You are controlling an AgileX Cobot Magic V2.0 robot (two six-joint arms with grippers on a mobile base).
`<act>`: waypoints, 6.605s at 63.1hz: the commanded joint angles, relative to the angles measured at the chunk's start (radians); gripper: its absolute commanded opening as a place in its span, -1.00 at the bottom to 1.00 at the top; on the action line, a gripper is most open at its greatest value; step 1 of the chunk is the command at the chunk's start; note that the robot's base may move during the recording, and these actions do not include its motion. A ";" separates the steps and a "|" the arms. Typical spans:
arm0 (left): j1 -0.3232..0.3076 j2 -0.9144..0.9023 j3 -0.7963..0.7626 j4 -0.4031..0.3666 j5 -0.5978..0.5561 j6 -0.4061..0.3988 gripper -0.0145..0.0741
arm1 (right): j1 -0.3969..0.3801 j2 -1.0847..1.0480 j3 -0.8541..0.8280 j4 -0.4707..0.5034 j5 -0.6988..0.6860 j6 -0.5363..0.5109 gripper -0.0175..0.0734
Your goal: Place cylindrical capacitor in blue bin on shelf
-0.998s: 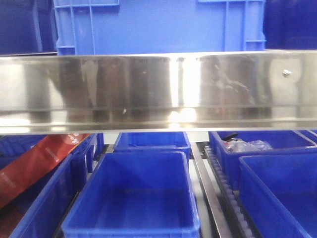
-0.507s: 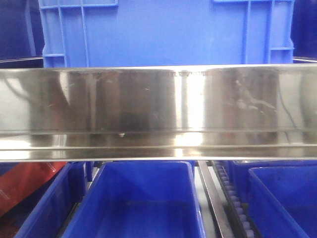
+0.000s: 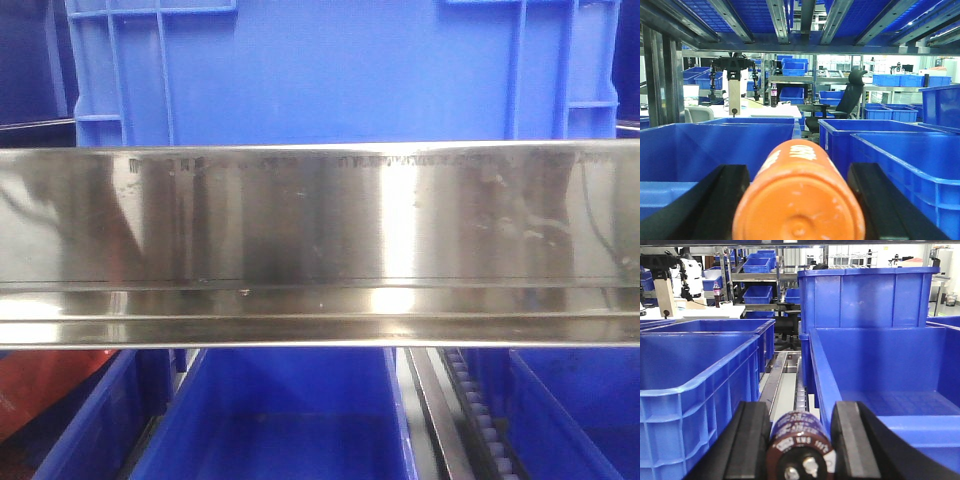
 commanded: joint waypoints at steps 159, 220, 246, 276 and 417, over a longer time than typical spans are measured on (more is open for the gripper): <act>-0.590 1.014 -0.666 -0.214 -0.182 0.182 -0.92 | 0.341 0.746 -0.458 0.079 -0.280 -0.061 -0.94; -0.323 0.016 0.203 -0.297 -0.201 0.182 -0.92 | 0.273 -0.070 0.221 0.061 -0.220 -0.061 -0.97; -0.323 -0.052 0.215 -0.297 -0.191 0.182 -0.92 | 0.273 -0.093 0.221 0.061 -0.211 -0.061 -0.97; -0.323 -0.052 0.215 -0.297 -0.191 0.182 -0.92 | 0.146 -0.111 0.401 0.043 -0.295 -0.061 -0.97; -0.031 -0.176 0.486 -0.030 -0.183 0.019 -0.92 | -0.017 -0.299 0.619 0.063 -0.369 -0.061 -0.97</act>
